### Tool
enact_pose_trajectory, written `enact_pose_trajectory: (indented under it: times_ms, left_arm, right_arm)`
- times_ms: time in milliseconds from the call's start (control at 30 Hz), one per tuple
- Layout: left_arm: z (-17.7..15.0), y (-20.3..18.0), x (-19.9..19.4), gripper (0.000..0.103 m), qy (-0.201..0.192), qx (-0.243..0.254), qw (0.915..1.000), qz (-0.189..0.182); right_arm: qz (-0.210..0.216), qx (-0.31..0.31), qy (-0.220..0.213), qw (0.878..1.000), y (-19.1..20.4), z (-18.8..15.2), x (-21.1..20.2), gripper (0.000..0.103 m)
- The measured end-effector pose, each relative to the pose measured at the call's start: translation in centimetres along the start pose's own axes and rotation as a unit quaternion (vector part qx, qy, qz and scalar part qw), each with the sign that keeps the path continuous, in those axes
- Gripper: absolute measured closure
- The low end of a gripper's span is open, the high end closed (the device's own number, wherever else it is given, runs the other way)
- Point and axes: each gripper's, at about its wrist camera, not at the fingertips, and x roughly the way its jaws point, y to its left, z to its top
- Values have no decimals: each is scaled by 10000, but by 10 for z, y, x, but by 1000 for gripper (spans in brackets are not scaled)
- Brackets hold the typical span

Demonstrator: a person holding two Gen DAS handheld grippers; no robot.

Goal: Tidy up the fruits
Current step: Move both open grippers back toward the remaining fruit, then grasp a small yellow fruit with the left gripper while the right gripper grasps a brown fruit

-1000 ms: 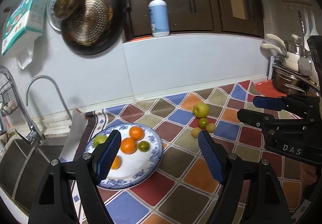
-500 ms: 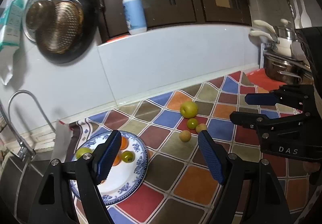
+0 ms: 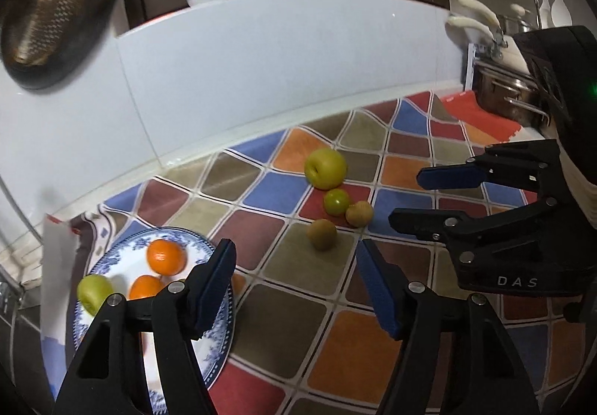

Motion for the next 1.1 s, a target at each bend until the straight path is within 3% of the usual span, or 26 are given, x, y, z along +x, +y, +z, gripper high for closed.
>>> enact_pose_trajectory:
  times_ms: [200,600,800,933,1100]
  left_arm:
    - [3,5,30,45,239,-1,9994,-261]
    - [3,8,69,47,529,166,9964,-634]
    - [6,8,80,50,618,147,9950,-777]
    - [9,5,85,51,656,168,9939,-868]
    - [12,2,92,67,771,135,9927,-921]
  right_arm:
    - [97,33,263,9996,-8,1,27,56]
    - [295,-23,722,9970,-16,0,71,59]
    - [332,-92,745,9966,-16,3,80,66]
    - [441,-23,727,9964,-20,4,83,75]
    - [390,55,710,9967,-24,1,79,75]
